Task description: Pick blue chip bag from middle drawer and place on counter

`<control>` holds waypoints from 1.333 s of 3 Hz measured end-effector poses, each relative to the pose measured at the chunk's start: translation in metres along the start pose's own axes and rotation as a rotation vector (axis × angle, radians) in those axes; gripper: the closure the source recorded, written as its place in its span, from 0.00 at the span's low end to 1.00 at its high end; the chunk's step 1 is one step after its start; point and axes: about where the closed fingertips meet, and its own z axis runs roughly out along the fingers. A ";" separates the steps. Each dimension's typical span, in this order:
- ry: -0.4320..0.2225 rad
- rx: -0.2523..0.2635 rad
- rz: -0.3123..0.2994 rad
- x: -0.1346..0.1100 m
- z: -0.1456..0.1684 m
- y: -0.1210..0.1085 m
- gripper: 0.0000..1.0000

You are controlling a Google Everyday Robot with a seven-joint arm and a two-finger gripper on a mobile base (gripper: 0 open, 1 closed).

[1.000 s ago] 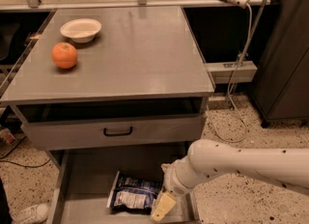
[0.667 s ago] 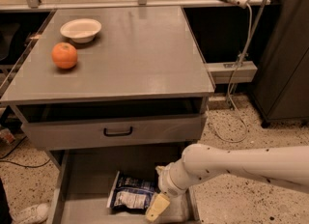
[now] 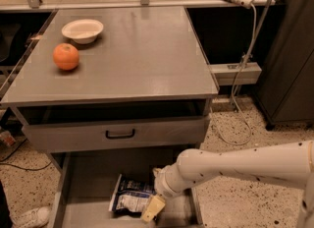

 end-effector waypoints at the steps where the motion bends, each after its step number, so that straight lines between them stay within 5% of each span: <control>1: -0.015 0.016 -0.004 -0.004 0.030 -0.017 0.00; 4: -0.031 0.046 0.004 0.012 0.069 -0.041 0.00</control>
Offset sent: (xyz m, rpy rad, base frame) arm 0.0410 0.0297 -0.0596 0.0167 -0.0503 -0.0275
